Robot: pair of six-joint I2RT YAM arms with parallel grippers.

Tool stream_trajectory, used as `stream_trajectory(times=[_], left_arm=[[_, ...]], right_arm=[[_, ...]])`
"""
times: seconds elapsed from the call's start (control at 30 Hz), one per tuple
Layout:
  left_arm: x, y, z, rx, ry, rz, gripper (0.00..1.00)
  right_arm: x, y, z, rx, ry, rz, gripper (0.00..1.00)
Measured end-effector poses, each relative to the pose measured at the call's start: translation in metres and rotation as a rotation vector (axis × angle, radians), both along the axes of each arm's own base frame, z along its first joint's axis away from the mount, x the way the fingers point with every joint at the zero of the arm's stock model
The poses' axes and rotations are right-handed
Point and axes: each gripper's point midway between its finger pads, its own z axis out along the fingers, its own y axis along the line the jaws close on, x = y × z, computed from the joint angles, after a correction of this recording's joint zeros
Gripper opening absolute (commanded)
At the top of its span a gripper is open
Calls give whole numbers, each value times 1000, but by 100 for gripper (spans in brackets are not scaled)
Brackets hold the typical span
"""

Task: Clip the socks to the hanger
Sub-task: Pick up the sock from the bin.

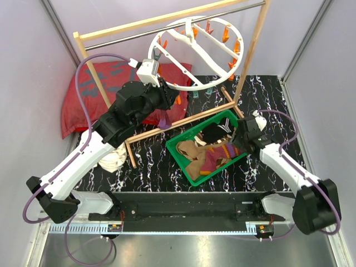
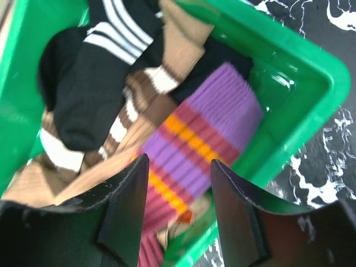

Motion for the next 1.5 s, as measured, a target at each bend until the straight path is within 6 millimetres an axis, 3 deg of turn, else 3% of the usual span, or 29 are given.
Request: stream_trajectory(times=[0.17, 0.27, 0.53, 0.6, 0.87, 0.97, 1.1, 1.27, 1.37, 1.5], left_arm=[[0, 0, 0, 0, 0, -1, 0], [0, 0, 0, 0, 0, -1, 0], [2, -3, -5, 7, 9, -3, 0], [2, -3, -5, 7, 9, -3, 0], [2, -4, -5, 5, 9, -9, 0], [1, -5, -5, 5, 9, -10, 0], [1, -5, -4, 4, 9, -12, 0], [0, -5, 2, -3, 1, -13, 0], [0, -5, 5, -10, 1, -13, 0], [-1, -5, 5, -15, 5, -14, 0]], right_arm=[[11, -14, -29, -10, 76, -63, 50], [15, -18, -38, -5, 93, -84, 42], [24, -14, -43, 18, 86, -50, 4], [24, -11, -38, 25, 72, -25, 0], [26, 5, 9, 68, -66, 125, 0], [24, 20, 32, 72, -138, 245, 0], [10, 64, 71, 33, -267, 495, 0], [-23, 128, 129, -28, -475, 835, 0], [-43, 151, 149, -73, -567, 983, 0], [-62, 172, 162, -147, -641, 1126, 0]])
